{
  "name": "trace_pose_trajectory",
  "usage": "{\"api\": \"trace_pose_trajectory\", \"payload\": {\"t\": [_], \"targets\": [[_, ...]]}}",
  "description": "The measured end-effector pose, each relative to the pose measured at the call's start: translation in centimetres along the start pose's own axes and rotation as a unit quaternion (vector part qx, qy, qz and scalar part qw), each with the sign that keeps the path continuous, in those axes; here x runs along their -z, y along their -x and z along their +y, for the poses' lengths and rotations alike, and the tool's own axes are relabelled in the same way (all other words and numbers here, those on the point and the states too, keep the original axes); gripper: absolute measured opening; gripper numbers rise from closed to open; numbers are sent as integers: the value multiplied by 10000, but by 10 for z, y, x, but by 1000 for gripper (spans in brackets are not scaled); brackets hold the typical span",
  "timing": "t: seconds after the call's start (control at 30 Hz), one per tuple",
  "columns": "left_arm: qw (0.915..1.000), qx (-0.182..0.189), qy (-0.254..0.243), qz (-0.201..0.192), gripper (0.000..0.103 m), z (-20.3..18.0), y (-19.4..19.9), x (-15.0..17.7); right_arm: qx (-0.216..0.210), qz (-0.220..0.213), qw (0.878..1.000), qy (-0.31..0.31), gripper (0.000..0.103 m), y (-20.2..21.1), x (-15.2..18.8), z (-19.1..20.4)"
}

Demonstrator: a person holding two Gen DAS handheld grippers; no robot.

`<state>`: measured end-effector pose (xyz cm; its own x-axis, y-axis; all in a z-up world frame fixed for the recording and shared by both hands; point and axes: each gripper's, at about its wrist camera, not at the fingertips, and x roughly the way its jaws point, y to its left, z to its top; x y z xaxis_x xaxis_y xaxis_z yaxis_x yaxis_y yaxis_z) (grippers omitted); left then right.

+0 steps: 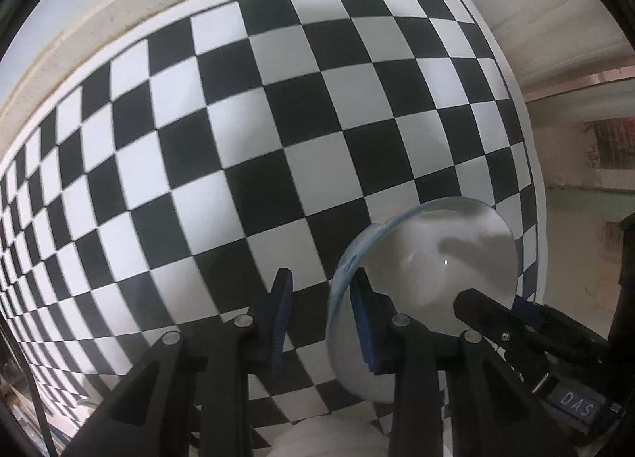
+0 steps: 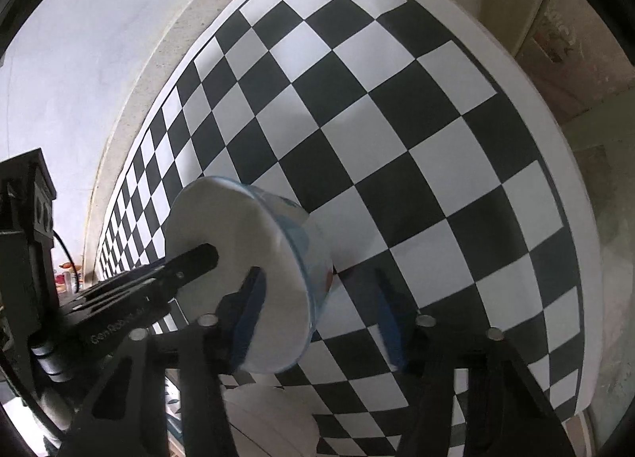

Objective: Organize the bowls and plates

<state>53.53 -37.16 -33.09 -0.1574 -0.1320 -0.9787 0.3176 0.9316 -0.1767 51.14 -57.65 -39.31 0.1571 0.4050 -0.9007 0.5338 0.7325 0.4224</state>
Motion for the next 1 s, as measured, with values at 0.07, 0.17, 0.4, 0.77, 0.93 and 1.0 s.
{"api": "trace_pose_trajectory", "payload": {"t": [0.07, 0.17, 0.4, 0.77, 0.93, 1.0], "targets": [[9999, 92, -19, 41, 18, -1, -5, -1, -75, 31, 10000, -21, 29, -4, -3, -1], [9999, 159, -59, 33, 16, -5, -7, 0, 0, 75, 10000, 22, 14, -8, -5, -1], [9997, 81, -199, -108, 16, -18, 3, 2, 197, -7, 9997, 131, 11, -3, -2, -4], [9985, 285, -272, -367, 16, -23, 46, 27, 274, -190, 9990, 301, 10, 36, 14, 3], [9978, 362, -253, -488, 16, -13, 72, 43, 276, -283, 9980, 486, 10, 61, 35, 16], [9974, 395, -256, -549, 16, -11, 81, 51, 272, -321, 9975, 568, 10, 69, 43, 21]]}}
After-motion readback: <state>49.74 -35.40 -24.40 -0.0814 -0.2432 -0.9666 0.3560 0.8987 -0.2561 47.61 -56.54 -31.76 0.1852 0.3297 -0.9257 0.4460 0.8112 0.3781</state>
